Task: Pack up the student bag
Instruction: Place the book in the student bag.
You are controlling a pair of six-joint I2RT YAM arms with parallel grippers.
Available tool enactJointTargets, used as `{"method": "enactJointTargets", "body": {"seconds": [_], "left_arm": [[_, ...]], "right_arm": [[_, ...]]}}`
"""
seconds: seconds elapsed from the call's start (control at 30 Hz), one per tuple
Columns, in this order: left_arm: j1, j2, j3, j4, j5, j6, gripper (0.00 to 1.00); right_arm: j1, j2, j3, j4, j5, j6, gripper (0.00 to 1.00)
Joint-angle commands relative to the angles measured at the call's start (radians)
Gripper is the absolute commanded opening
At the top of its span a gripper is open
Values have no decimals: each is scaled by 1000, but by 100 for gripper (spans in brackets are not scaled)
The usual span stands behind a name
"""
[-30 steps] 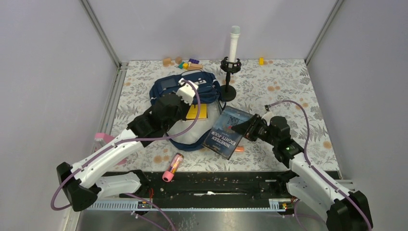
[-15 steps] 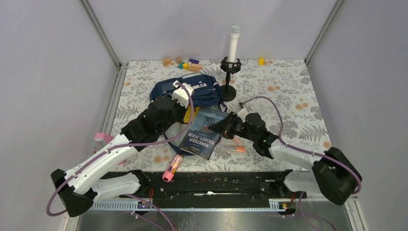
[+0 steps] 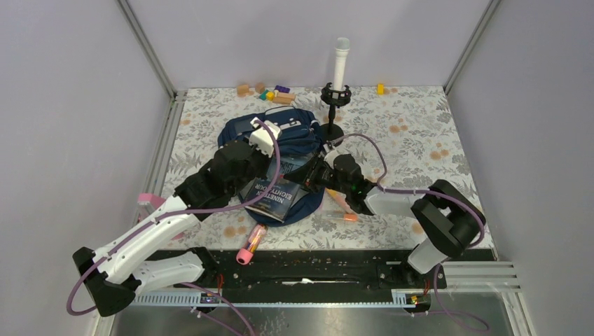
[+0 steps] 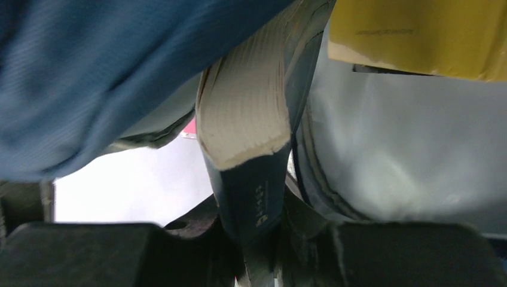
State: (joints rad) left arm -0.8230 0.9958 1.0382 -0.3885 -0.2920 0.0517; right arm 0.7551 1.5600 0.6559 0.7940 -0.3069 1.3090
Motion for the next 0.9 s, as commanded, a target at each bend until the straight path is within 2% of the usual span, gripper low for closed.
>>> {"method": "enactJointTargets", "body": {"seconds": [0.0, 0.13, 0.23, 0.37, 0.43, 0.5, 0.6, 0.67, 0.87], "left_arm": [[-2, -57, 31, 172, 10, -5, 0], [-2, -55, 31, 171, 4, 1, 0], [-2, -52, 31, 171, 4, 3, 0], [-2, -51, 31, 170, 2, 7, 0], [-2, -52, 31, 170, 0, 7, 0], [-2, -52, 30, 170, -1, 8, 0], [-2, -52, 30, 169, 1, 8, 0], [-2, -54, 29, 169, 1, 10, 0], [-2, -56, 26, 172, -13, 17, 0]], "right_arm": [[10, 61, 111, 95, 0, -22, 0], [10, 155, 171, 97, 2, -54, 0], [10, 202, 276, -6, -21, -150, 0], [-5, 226, 335, -125, 43, -248, 0], [-21, 234, 332, -142, 76, -273, 13], [-33, 249, 335, -143, 86, -302, 33], [-50, 287, 382, -192, 25, -346, 54], [-54, 297, 397, -219, 16, -373, 60], [-59, 212, 334, -305, 99, -482, 68]]}}
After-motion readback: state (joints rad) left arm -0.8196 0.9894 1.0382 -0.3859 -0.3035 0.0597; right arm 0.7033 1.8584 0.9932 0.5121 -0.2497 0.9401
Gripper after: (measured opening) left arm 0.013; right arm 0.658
